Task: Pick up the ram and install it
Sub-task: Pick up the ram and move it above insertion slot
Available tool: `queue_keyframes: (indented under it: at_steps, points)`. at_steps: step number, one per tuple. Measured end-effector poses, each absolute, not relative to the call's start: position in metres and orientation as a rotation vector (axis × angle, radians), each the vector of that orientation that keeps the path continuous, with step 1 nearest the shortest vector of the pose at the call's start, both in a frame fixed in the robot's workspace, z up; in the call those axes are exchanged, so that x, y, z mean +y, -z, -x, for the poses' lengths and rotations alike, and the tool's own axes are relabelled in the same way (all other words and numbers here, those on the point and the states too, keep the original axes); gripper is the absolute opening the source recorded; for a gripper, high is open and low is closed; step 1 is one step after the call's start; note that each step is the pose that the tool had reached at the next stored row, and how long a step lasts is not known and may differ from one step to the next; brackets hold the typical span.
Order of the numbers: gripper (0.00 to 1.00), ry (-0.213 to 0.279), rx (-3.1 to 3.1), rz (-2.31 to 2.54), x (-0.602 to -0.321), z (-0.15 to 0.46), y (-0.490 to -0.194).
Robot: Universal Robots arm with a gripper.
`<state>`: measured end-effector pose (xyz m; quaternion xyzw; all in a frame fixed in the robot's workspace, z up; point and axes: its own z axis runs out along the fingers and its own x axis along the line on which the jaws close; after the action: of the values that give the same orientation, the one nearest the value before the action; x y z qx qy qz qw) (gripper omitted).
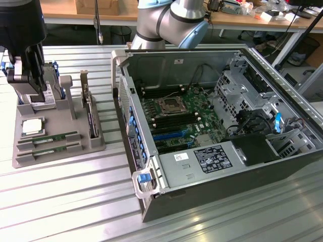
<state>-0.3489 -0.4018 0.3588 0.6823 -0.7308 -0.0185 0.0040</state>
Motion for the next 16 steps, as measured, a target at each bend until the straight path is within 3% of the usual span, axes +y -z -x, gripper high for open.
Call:
queue_keyframes:
  at_steps: [16]
  points:
    - [0.36,0.06,-2.289,-2.137,-0.402,0.349,-0.348]
